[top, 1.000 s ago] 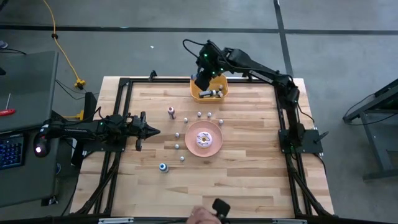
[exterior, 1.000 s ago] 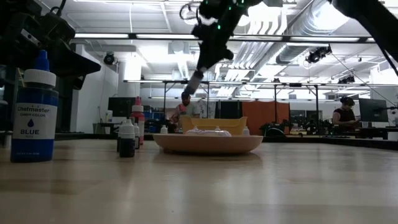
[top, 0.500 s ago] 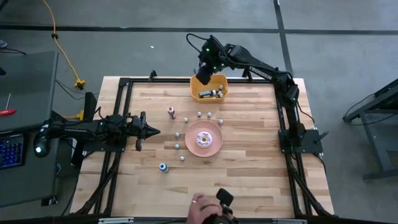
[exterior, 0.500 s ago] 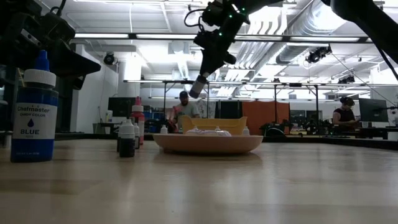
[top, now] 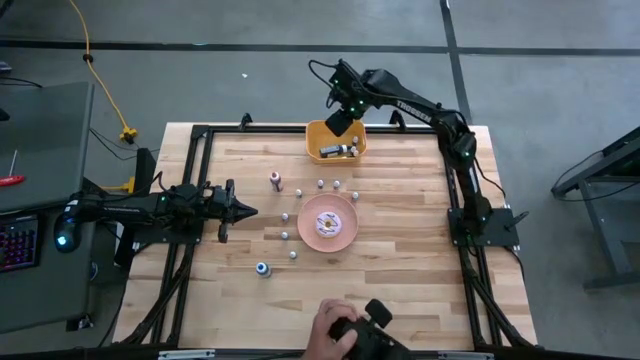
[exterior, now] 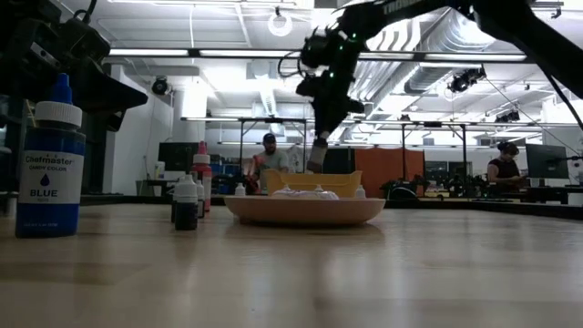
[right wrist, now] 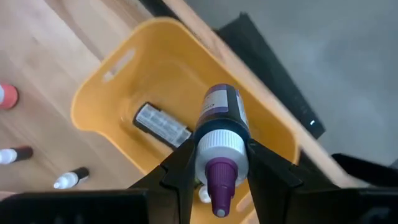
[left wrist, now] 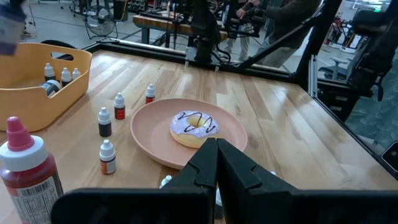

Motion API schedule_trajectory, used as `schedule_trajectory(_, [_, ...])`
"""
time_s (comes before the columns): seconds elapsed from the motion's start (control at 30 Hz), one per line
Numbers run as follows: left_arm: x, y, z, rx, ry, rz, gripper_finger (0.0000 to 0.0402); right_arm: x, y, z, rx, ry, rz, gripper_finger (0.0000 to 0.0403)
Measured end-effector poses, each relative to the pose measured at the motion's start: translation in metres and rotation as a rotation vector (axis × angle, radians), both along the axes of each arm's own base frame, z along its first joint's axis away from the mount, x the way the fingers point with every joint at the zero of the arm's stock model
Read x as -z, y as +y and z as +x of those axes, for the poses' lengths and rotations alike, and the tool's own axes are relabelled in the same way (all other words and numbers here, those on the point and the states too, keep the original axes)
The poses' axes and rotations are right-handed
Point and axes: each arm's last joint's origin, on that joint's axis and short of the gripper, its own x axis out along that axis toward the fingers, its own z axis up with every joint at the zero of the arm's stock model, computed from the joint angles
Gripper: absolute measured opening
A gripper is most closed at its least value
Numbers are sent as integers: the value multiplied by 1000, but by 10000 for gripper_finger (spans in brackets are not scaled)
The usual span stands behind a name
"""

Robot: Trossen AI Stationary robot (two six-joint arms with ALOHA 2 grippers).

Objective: Pick & Place food coloring
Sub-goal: Put the large purple food coloring bottle into the orange bin

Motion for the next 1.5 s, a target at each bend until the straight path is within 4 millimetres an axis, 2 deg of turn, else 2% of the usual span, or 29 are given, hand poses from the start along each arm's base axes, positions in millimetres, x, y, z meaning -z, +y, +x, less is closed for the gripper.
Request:
schedule_trajectory(0.13, [0, 0, 0, 1, 0, 0, 1, 19, -4, 5, -9, 17, 65, 112])
schedule_trajectory(0.4, [0, 0, 0, 1, 0, 0, 1, 40, -12, 4, 36, 79, 128, 113])
schedule_trajectory(0.63, [0, 0, 0, 2, 1, 0, 1, 47, -18, -9, 90, 167, 138, 115])
schedule_trajectory(1.03, [0, 0, 0, 2, 0, -1, 1, 47, -23, -13, 58, 178, 126, 118])
schedule_trajectory(1.5, [0, 0, 0, 3, 0, -1, 1, 47, -24, -13, 10, 211, 78, 148])
